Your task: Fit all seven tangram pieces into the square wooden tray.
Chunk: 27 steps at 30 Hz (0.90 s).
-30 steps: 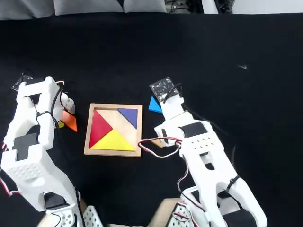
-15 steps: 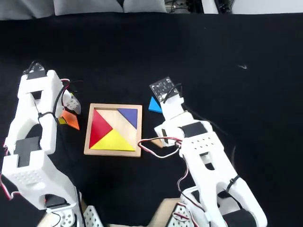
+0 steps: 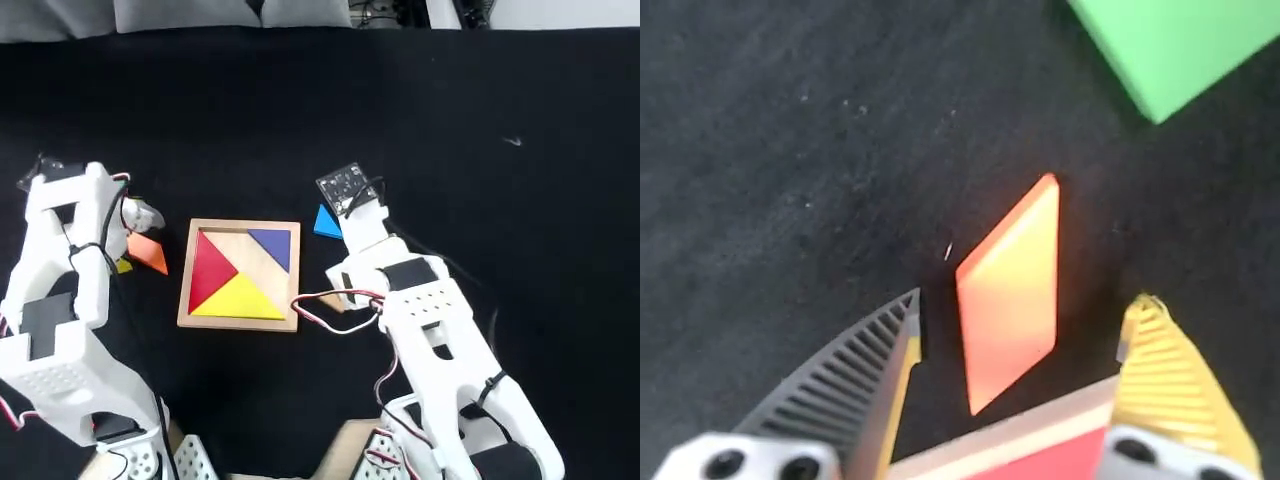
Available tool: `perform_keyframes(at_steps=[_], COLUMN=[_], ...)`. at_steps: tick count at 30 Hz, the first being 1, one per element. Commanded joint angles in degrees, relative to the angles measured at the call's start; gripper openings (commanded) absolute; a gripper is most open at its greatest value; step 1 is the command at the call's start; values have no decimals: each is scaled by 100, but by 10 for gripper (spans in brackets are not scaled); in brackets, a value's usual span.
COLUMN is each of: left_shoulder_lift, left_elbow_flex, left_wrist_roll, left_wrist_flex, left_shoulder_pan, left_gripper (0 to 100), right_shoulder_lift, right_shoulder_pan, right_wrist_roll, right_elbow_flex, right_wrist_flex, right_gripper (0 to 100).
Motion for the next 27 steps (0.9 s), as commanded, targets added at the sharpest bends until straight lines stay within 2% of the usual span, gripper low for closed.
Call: perform_keyframes(at_steps=[1,5,11,14,23,27], left_shoulder_lift=[-255,-97,668,730,695,668], left_elbow_flex=[119,101,-400,-602,-620,-664], left_wrist_roll=[105,-176,-193,-193,-220,-229], left_wrist_flex=[-334,-343,-62,229,273,299], left_shoulder_pan=[66,259,215,207,189,233], left_gripper=[315,280,218,191,98,91], right_shoulder_lift=[-215,-215,-215,-215,-215,-215], right_shoulder_pan=[-79,-88,-88,-88,-88,-88], right_wrist_roll=[-9,-9,-9,-9,-9,-9], right_elbow_flex=[-13,-13,-4,-4,-4,-4], right_wrist_flex=[-123,-123,-123,-123,-123,-123], right_gripper=[141,141,141,141,141,141])
